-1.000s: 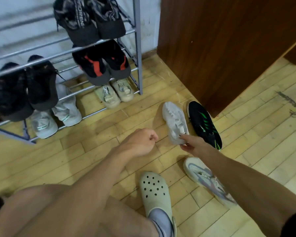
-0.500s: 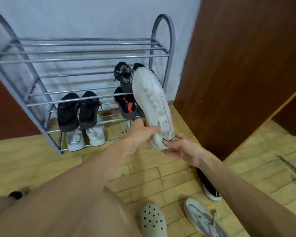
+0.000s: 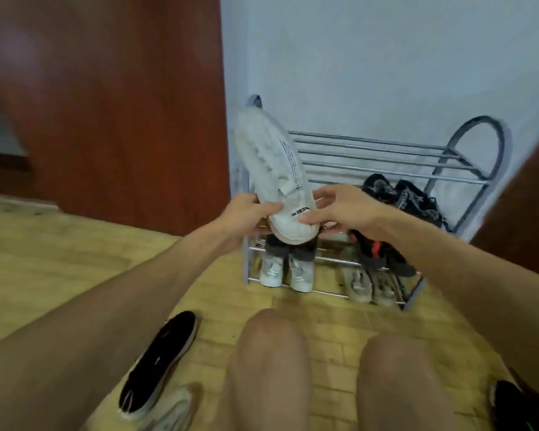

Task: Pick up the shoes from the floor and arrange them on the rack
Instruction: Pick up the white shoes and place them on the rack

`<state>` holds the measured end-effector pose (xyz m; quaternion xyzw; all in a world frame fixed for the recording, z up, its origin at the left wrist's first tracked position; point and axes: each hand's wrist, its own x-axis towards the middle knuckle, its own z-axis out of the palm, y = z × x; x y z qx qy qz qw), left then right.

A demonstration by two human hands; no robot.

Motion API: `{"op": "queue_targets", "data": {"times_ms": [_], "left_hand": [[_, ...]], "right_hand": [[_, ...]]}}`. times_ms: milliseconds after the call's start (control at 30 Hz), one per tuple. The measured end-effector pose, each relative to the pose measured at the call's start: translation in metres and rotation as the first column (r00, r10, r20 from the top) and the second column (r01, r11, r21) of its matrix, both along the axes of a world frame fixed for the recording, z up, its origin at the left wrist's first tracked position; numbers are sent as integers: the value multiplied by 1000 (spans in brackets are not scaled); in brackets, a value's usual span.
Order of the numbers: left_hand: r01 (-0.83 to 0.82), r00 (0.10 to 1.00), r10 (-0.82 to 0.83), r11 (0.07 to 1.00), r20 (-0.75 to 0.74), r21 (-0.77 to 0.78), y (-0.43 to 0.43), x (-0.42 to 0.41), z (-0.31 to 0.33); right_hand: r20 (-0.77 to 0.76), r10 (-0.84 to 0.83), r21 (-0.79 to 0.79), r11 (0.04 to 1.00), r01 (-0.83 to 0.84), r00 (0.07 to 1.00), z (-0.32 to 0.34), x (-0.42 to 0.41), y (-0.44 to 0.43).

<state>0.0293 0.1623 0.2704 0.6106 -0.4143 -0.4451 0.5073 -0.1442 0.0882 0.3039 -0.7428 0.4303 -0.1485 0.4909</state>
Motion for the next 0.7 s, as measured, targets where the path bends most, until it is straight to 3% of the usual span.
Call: {"op": "queue_targets", "data": {"times_ms": [100,233,433,600,700], "left_hand": [[-59,996,55,996,74,60,32,54,-18],[-171,981,153,974,123,148,80,110,-63],[-281,959,277,891,63,357,151,167,-173],[-424,896,417,695,155,581,222,187,-265],[-525,847,417,552,331,648,280,189,-316]], "right_hand": [[-175,129,-10,991,-133,976,-8,72,16],[-293,234,47,972,-230,927,-44,156,41],[-430,363,190,931,-311,826,-142,225,85],[-476,296,146,955,-258,828,-224,224,107],[-612,338,27,913,-408,715,-254,216,128]]}}
